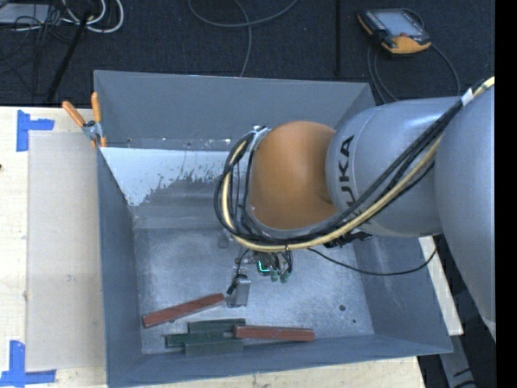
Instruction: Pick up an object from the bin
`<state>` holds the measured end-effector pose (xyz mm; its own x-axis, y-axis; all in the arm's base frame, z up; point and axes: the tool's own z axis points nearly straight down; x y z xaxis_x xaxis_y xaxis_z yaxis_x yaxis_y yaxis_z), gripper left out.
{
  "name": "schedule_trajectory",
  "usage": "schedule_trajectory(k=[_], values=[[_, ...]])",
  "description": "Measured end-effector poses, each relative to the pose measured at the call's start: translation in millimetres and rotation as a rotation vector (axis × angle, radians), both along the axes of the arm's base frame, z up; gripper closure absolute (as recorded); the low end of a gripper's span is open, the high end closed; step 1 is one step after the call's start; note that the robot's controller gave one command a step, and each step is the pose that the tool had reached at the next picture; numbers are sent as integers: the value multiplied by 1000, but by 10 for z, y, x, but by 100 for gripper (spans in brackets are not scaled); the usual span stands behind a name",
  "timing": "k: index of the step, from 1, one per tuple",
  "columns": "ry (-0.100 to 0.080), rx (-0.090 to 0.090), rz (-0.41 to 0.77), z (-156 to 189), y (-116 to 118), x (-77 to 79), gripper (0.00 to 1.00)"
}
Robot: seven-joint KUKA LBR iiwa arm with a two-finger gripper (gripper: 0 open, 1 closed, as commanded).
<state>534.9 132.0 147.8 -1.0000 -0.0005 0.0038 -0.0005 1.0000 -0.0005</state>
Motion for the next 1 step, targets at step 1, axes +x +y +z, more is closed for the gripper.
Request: schedule_trajectory(k=[1], values=[[-2,0,-1,6,-2,6,0]])
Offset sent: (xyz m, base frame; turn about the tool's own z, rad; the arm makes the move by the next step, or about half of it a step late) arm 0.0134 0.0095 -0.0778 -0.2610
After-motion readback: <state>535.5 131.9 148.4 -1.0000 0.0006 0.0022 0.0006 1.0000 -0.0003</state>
